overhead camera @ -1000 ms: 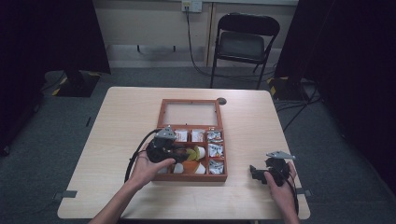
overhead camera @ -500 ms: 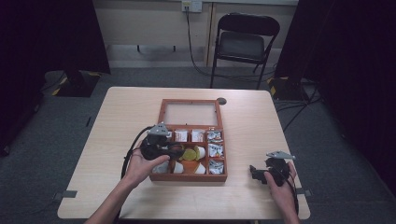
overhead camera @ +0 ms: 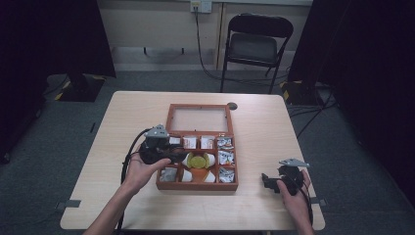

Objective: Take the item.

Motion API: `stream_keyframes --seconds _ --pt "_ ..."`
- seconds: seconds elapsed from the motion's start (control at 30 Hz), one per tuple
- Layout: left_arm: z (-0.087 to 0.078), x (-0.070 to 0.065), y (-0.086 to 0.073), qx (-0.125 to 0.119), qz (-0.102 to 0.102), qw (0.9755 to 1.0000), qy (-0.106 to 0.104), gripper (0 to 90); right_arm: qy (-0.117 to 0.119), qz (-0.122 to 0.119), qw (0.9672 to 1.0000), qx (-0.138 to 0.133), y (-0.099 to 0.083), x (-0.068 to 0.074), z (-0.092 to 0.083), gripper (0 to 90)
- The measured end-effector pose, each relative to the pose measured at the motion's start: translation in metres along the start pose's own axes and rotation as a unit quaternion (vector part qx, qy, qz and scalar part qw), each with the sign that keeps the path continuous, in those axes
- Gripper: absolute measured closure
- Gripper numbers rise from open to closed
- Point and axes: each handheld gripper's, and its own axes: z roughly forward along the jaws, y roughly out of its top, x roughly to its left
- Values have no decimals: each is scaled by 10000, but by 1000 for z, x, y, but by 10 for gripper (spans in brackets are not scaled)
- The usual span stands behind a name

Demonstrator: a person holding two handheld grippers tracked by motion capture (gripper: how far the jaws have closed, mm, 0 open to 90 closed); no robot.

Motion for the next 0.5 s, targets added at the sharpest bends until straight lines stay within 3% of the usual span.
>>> stream_keyframes --seconds 0.5 --pt "-19 18 -4 -152 -125 9996 219 591 1 -1 10000 0 0 0 0 0"
